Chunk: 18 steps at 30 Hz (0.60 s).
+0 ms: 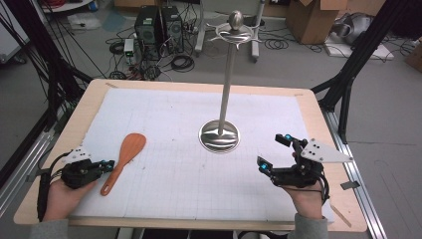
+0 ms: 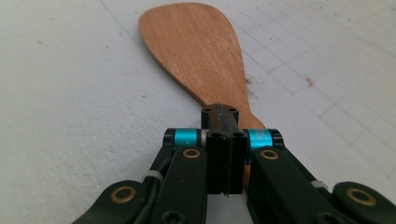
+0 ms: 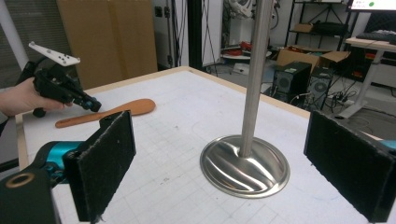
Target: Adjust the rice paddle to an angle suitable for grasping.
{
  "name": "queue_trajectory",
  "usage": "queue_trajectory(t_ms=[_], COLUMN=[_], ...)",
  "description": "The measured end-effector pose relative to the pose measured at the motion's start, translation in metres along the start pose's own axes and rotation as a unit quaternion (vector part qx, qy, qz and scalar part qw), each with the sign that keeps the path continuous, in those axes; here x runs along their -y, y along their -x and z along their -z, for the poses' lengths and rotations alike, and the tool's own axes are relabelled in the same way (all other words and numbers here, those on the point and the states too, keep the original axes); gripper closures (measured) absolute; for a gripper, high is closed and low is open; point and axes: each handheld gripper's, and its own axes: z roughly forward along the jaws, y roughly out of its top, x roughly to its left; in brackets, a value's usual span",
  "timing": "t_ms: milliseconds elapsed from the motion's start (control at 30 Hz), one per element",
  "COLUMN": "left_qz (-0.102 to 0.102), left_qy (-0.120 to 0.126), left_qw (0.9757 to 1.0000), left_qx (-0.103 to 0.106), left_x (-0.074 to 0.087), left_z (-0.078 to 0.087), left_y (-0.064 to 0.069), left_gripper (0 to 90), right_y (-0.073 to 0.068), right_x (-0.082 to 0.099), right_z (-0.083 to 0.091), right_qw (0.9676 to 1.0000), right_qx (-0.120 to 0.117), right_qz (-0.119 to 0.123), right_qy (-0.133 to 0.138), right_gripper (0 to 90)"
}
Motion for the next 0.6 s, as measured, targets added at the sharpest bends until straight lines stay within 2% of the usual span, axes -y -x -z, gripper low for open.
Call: queue_trajectory(t_ms=[300,600], left_qz=[-0.013,-0.026], left_qy=[-0.02,-0.025], left_qw=[0.9997,0.9987], left_qx=[0.01,0.037], left_x=[-0.001,-0.007], left_z=[-0.004,-0.015], left_y=[0.006,0.018], left_gripper=[89.5,89.5], right_y=[-0.001,-0.001], right_x=[0.0,0.0], right_z=[-0.001,-0.002], right_qw=[1.0,1.0], right_qx=[-0.002,-0.002], right_qz=[-0.002,0.0], right_qy=[-0.002,-0.003], right_gripper=[7.7,7.7])
